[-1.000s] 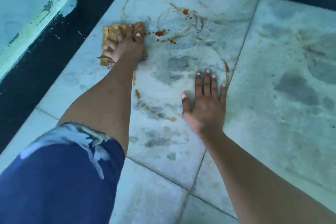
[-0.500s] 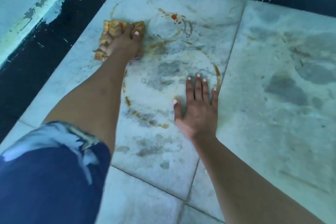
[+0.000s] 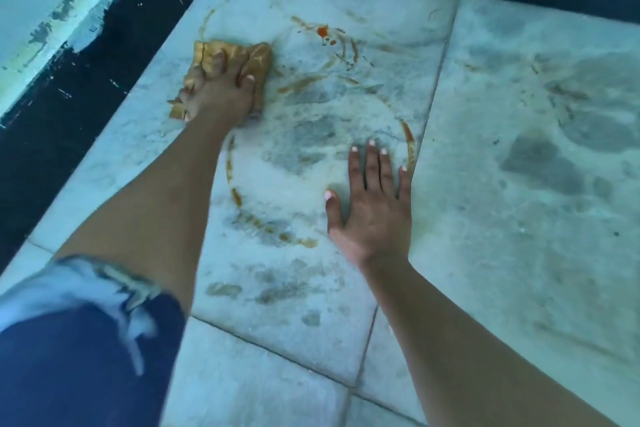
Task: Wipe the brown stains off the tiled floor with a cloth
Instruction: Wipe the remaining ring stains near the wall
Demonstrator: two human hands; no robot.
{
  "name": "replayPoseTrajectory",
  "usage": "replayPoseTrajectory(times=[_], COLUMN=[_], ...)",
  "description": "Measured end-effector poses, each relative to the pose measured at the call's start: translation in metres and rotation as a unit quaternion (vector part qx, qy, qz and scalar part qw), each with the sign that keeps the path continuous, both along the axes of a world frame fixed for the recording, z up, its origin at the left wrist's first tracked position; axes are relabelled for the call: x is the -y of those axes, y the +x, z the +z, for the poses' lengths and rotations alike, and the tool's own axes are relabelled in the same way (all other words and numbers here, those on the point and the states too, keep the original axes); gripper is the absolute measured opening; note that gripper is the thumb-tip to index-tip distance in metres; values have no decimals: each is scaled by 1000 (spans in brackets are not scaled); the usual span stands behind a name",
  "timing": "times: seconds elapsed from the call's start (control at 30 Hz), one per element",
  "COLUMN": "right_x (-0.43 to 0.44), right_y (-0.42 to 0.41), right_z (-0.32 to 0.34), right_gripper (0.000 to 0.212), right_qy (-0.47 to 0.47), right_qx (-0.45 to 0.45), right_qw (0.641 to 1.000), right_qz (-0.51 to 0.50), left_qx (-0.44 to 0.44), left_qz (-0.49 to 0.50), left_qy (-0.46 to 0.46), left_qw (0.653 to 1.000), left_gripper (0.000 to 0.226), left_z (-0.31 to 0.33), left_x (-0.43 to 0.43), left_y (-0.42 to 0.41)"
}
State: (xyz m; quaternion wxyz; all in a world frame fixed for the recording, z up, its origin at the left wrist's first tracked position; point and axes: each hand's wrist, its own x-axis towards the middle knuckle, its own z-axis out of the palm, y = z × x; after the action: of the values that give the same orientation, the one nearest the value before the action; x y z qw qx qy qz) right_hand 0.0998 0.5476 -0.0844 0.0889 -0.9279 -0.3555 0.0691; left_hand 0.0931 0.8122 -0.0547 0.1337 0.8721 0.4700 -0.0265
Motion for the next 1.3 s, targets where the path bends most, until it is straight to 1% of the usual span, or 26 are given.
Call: replayPoseTrajectory(times=[0.03,0.07,0.17,0.27,0.33,0.37,0.4,0.5,0.57,0.6,0.67,0.73,0.8,0.83,0.9,0.93,0.97,1.0,1.07,1.13,1.17,1.23,1.3], right_x=[0,-1,-1,-1,-1,-1,-1,0,-1,-1,-1,-2,-3,-3,-4,-4,-4,-4,-4,-3,-4,-4,-4], right_y=[0,0,0,-1,-1,-1,-1,0,1,-1,-2,-1,-1,-2,-2,-3,-3,-2,-3,-2,-3,-2,-2], right_z=[0,0,0,-1,-1,-1,0,0,-1,-1,-2,-3,-5,-4,-5,-4,-5,-5,-6,-7,-6,-6,-6], right_gripper=[73,73,72,72,72,72,73,72,72,72,72,72,72,71,71,70,70,70,70,70,70,70,70], right_qy=[-1,-3,-5,13,25,20,9,2,10,12,15,22,30,35,51,56,59,61,63,64,62,57,56], right_qx=[2,3,5,14,17,14,8,-3,1,2,4,9,16,19,22,22,23,24,26,31,32,34,33], right_qw=[1000,1000,1000,1000,1000,1000,1000,1000,1000,1000,1000,1000,999,999,998,998,998,997,997,997,997,997,997], right_qz=[1,3,1,-3,-8,-8,-3,2,-2,-5,-5,-7,-16,-22,-27,-28,-30,-31,-30,-31,-32,-31,-30], left_qx=[3,2,-6,5,25,32,34,17,17,28,75,110,105,95,102,112,115,113,96,76,66,50,25], left_qz=[-1,-22,-137,-244,-281,-266,-224,-70,-18,-12,-24,-59,-110,-148,-240,-270,-280,-259,-154,-53,-32,-46,-114], left_qy=[-18,-27,-7,26,36,41,46,25,-6,-21,-44,-53,-42,-29,-15,-10,-2,10,22,-6,-23,-49,-55], left_qw=[1000,999,991,969,959,963,973,997,1000,999,996,991,987,984,965,956,953,959,983,996,997,996,992], left_gripper=[50,50,50,50,52,53,52,46,47,47,47,48,49,48,47,49,51,52,47,45,45,46,47], left_z=[1,1,-3,-11,-11,-10,-9,-4,1,3,5,6,7,5,-3,-8,-11,-12,-10,-1,3,9,11], left_x=[4,14,61,76,59,44,28,-10,-17,-18,-17,-9,7,17,33,34,30,21,2,-9,-10,-6,9], left_y=[19,35,50,6,-28,-36,-37,1,39,53,79,97,104,101,80,65,52,46,55,84,100,132,154])
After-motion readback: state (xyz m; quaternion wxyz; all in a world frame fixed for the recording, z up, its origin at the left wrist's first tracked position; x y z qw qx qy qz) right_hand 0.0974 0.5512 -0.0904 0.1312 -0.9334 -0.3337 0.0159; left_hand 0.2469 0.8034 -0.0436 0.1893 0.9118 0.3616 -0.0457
